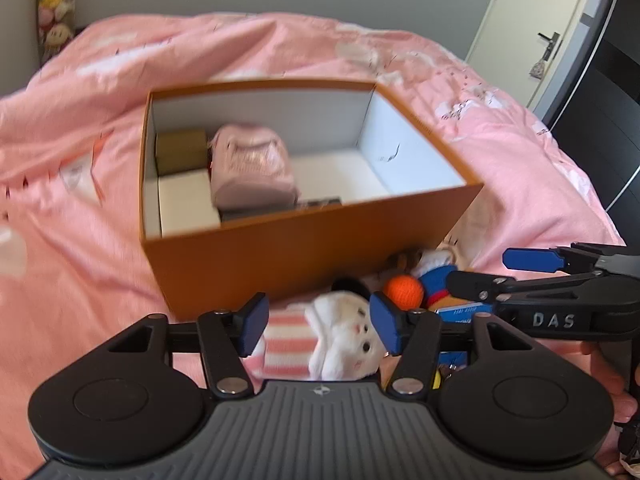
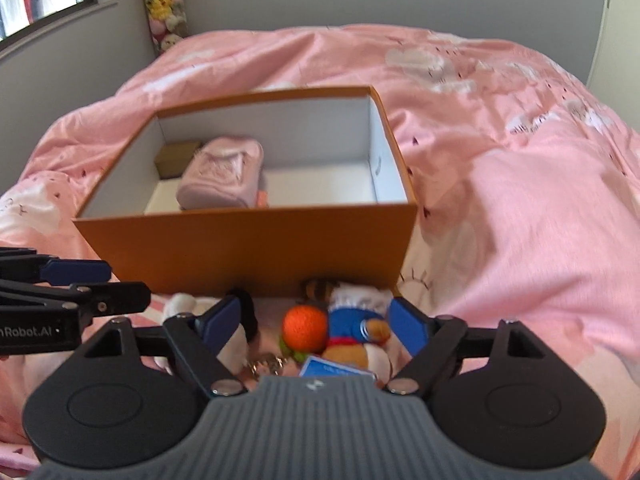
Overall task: Organize objects
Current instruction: 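Withdraw both grippers from the orange box toward the remaining pile, then reach the left gripper to the white striped plush while the right gripper reaches the duck plush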
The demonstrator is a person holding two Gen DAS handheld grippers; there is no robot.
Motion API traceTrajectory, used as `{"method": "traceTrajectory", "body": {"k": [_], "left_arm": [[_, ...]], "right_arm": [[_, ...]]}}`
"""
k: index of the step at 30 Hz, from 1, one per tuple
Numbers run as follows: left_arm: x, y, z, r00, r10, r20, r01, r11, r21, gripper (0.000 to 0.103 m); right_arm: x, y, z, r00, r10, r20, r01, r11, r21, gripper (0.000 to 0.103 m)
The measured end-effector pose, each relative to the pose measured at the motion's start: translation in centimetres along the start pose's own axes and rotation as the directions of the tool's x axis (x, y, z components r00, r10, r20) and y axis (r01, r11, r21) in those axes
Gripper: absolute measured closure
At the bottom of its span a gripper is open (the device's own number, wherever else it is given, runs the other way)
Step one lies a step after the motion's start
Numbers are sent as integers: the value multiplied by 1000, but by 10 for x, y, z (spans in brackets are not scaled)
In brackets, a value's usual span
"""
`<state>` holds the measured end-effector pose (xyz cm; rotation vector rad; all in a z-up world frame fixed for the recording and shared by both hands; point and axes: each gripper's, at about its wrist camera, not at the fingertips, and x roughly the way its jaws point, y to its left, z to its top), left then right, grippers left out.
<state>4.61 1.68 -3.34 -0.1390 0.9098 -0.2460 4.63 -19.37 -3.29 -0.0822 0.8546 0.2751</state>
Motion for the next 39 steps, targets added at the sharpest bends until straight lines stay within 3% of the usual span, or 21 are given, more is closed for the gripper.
{"method": "traceTrajectory", "body": {"k": [5,8,11,15,20,26,31,33,39], "left_arm": [[13,6,-7,995,-83,-63,81,996,-45,34],[19,3,-8,996,-53,-75,50,998,-38,34],[23,-2,-8,995,-40,-92,44,998,42,34],[28,-8,-5,991,-2,-136,32,975,218,38],[31,-13,-3,984,47,-173,29,910,414,38],[39,-28,-8,979,64,-195,79,760,646,36],[59,-39,-18,967,108,-229,105,651,752,30],[65,-42,-19,965,113,-235,113,629,769,30],[74,-44,-17,962,103,-254,133,635,761,30]], "right_arm": [[7,-7,-8,999,2,-52,0,999,49,43],[11,-9,-11,997,4,-71,0,998,64,48],[18,-12,-13,995,-1,-100,8,997,71,53],[25,-16,-14,990,0,-138,11,997,77,56],[29,-18,-13,989,-12,-150,23,997,71,56],[32,-19,-11,986,-23,-163,32,998,57,56],[40,-28,-13,977,-14,-211,34,995,90,53],[44,-34,-15,973,-5,-230,32,993,115,53],[53,-39,-21,967,32,-253,7,988,152,44]]}}
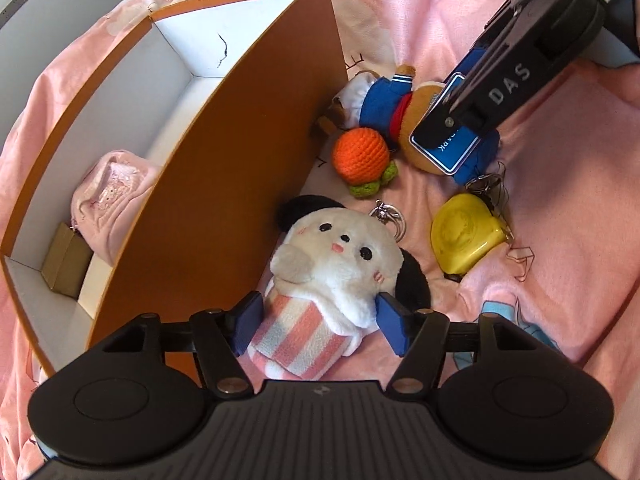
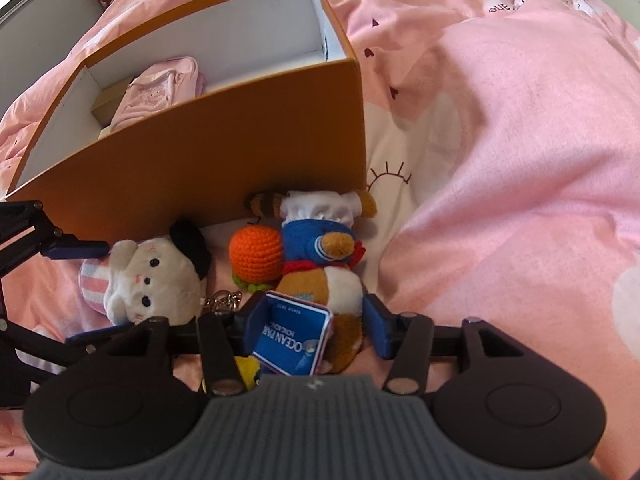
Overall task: Organize objects
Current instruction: 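Reach the left gripper to the white striped plush while the right gripper reaches the duck plush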
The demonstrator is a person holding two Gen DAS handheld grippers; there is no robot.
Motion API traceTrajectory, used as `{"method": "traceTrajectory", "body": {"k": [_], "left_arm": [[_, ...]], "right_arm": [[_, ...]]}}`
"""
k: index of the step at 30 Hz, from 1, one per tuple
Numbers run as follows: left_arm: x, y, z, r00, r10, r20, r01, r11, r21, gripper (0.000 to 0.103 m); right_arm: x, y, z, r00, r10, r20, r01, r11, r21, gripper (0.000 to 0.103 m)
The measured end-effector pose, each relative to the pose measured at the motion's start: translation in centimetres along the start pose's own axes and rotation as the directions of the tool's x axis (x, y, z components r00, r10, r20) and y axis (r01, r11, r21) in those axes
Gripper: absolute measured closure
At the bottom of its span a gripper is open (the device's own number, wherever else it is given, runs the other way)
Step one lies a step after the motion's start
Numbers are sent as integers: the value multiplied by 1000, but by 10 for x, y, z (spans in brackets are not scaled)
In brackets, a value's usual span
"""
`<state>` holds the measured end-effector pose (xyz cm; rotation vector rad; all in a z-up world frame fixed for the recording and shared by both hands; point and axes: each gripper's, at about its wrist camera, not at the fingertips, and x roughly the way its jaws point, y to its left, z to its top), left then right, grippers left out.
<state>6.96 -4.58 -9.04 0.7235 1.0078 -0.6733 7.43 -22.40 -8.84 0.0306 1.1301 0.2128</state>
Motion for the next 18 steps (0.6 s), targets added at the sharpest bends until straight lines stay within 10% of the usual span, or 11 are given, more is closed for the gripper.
{"method": "traceTrajectory", "body": {"k": [7,18], "left_arm": [[8,-8,2,1000,20,2,-20,1000,1,27],[-16,-10,-7,995,95,9,-93,983,-157,41]], "right_arm": [[10,2,-2,1000,-8,-11,8,1000,-22,42],[-15,9,-3,998,7,56,-5,999,-44,67]]}}
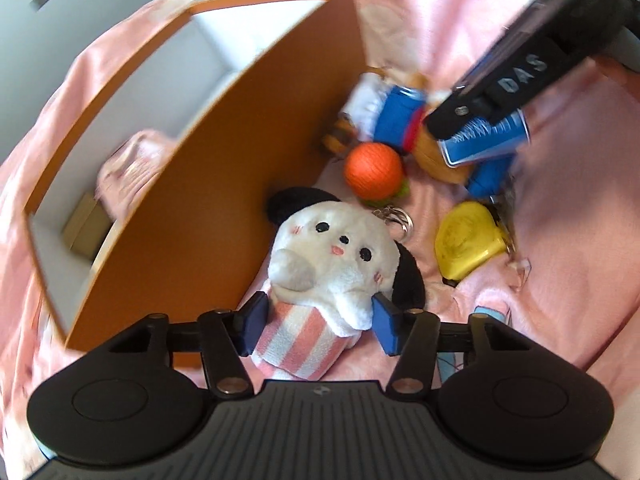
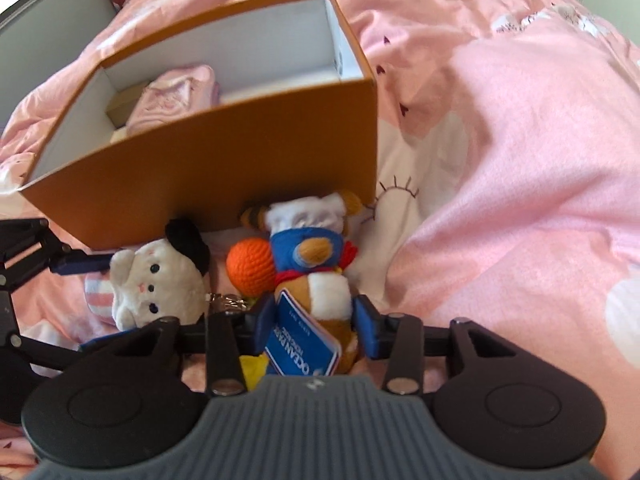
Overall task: Organize objects
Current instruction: 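Reach the left gripper to the white striped plush while the right gripper reaches the duck plush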
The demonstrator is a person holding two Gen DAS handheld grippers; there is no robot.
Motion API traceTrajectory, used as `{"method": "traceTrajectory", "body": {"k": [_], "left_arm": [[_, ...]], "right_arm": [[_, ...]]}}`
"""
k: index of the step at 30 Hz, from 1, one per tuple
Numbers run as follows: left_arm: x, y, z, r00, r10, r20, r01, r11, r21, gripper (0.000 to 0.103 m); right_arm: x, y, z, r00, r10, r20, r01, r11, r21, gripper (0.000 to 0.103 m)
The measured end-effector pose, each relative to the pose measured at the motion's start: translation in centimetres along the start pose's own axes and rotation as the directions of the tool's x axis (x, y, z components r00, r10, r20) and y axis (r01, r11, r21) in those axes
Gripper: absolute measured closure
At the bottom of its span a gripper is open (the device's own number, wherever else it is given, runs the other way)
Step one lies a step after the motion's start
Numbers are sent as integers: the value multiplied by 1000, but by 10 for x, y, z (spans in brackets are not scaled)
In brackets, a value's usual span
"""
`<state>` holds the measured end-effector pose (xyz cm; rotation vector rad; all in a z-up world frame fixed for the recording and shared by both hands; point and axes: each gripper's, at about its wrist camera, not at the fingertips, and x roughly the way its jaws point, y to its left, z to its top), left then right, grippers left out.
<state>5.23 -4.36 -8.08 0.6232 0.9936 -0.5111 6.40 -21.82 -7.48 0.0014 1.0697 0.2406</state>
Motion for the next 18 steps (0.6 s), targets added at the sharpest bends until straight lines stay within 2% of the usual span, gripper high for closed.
{"method": "traceTrajectory", "body": {"k": [2,3,5,6,7,9,11,13,16,17,18], "left_arm": [[-7,5,0,1000,15,-12,-16,996,-89,43],[-10,9,0,1000,18,-15,-20,990,-141,43],[-17,19,0,1000,8,-23,-14,965,-262,44],[-20,25,0,1000,-9,-24,1,943,-333,44],[-23,32,-1,999,-37,-17,26,915,-402,44],[-26,47,-4,995,-104,0,88,840,-535,44],[-27,59,-7,988,-154,28,137,765,-629,45],[-27,61,-12,985,-169,40,150,713,-685,45],[-21,66,-21,978,-204,52,168,610,-774,45],[-18,68,-25,975,-216,52,172,583,-794,45],[-18,69,-28,973,-223,53,174,568,-805,45]], "right_arm": [[-10,5,2,1000,16,22,-16,1000,-19,74],[-15,8,2,999,31,31,-31,999,-29,85],[-22,14,3,998,60,36,-58,997,-55,102],[-24,17,4,997,77,31,-75,995,-58,102],[-24,18,5,995,100,21,-99,994,-56,101],[-20,18,6,991,135,-2,-135,990,-43,100],[-16,17,7,992,124,-10,-124,992,-29,100],[-17,12,9,994,106,-1,-106,994,-6,96],[-21,2,12,997,78,28,-79,997,21,94],[-21,-1,13,997,66,33,-67,997,26,94],[-20,-5,15,998,51,36,-52,998,35,94]]}}
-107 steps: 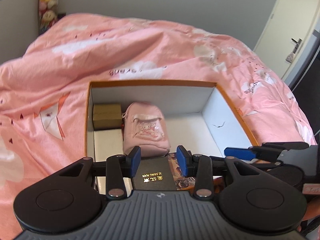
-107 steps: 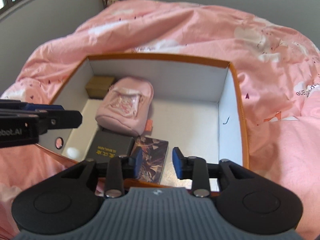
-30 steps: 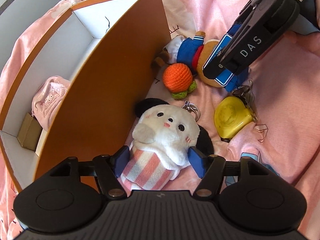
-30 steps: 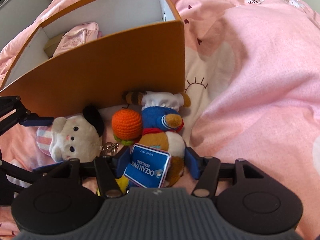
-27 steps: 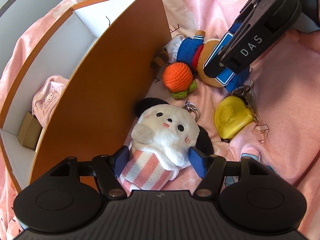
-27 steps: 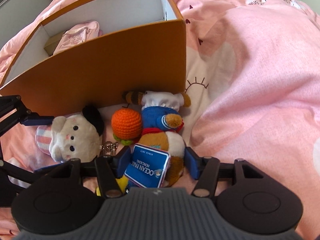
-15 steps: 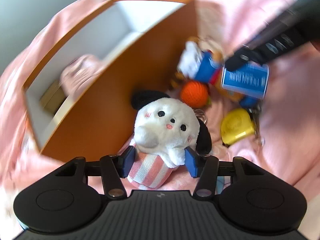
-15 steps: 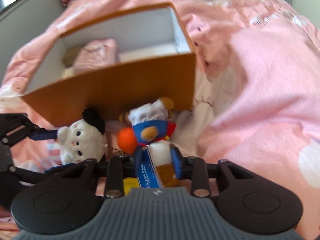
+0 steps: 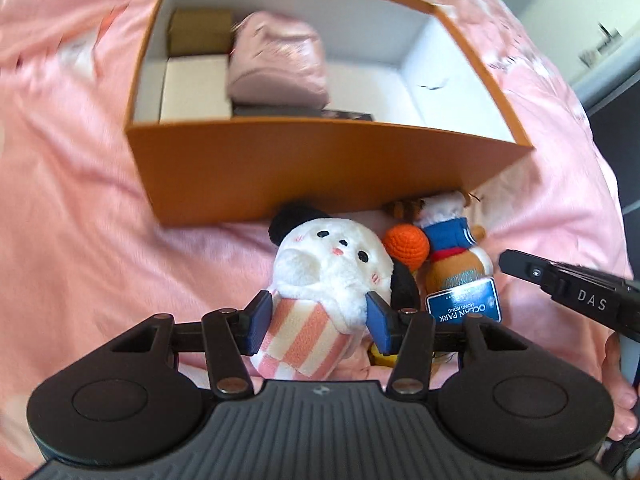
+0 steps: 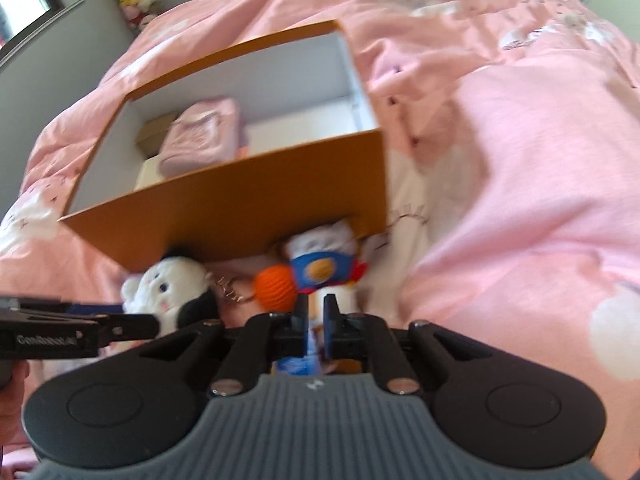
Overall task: Organize objects
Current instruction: 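Reach the left gripper to the white striped plush while the right gripper reaches the duck plush, then grasp the white striped plush with the left gripper while the right gripper grasps the brown dog plush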
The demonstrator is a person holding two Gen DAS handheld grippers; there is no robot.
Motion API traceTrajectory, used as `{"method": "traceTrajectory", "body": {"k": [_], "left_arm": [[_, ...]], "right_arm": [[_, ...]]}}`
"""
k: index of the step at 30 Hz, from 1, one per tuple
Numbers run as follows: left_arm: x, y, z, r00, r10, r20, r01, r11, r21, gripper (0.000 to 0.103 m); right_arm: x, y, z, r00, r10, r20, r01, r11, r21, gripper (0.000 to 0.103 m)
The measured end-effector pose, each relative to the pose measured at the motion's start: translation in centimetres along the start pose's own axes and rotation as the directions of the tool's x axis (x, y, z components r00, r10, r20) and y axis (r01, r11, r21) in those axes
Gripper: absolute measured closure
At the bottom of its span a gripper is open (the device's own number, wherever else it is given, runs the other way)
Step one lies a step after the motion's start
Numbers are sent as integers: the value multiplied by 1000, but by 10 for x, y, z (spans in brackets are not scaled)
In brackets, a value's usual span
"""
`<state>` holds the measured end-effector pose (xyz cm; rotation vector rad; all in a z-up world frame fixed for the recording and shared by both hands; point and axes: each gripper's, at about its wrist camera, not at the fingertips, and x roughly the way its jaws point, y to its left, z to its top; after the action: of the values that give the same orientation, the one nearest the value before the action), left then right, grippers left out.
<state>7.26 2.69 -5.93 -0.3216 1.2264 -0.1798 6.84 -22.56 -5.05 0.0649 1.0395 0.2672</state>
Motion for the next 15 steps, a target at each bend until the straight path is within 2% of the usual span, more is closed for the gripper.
{"method": "traceTrajectory", "body": {"k": [3,6,8,11,15], "left_arm": [[1,5,3,1000,-25,-7,25,999,-26,43],[2,12,7,995,-93,-32,91,995,-45,41],[1,14,10,993,-110,-49,108,993,-38,39],[-3,10,11,996,-77,-48,79,996,46,39],[-4,5,11,996,-68,-49,75,985,156,40]], "right_arm": [[9,-18,3,999,-30,-26,31,999,40,94],[27,-33,2,996,-26,-89,32,997,72,92],[37,-39,0,993,-33,-115,43,995,87,92],[37,-40,-2,994,-22,-107,33,994,108,91],[32,-36,-1,994,27,-102,-15,993,120,91]]}}
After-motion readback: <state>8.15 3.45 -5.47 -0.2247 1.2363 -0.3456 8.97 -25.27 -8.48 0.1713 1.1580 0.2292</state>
